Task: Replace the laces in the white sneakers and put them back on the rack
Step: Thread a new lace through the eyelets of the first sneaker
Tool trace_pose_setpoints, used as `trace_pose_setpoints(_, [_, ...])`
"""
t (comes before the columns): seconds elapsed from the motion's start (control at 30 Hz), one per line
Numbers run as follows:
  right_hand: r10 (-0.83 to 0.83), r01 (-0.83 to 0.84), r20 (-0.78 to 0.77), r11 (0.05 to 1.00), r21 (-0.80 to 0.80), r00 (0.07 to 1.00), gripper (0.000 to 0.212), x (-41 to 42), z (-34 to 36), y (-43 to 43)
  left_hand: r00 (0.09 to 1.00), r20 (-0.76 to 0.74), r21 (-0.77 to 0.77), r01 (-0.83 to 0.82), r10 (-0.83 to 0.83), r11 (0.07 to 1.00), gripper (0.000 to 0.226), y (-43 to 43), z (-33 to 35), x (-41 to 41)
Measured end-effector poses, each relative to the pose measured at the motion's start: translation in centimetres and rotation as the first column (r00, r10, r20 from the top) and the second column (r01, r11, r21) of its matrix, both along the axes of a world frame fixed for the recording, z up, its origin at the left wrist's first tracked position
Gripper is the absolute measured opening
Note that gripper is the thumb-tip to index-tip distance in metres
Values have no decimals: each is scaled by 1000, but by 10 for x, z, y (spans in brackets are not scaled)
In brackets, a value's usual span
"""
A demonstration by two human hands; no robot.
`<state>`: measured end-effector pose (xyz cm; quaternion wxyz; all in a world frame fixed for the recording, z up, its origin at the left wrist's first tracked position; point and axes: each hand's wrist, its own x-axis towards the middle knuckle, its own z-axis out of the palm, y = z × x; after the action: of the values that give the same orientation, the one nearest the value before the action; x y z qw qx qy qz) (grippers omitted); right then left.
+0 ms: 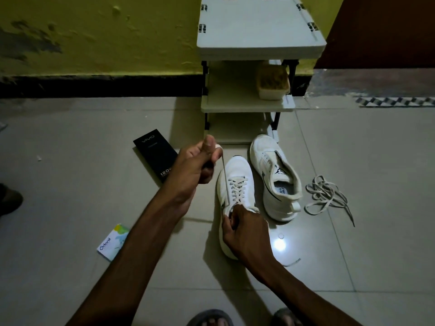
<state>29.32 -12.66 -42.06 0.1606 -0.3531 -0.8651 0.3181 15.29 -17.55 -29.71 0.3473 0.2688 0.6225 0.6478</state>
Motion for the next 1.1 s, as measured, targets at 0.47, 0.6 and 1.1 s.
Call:
trace_pose_setpoints(0.47, [-146,120,-224,985,-126,964,23,21,25,30,914,-397,-468,-273,76,840,23,-10,-16,-4])
trace_pose_setpoints(0.6, [-2,18,110,988,-152,994,46,24,25,42,927,-376,-387,-164,8,907,39,-12,-14,2])
trace_pose_setpoints(1.1, [90,-56,66,913,-404,994,16,10,136,84,881,-473,-182,-136,35,974,24,8,21,23])
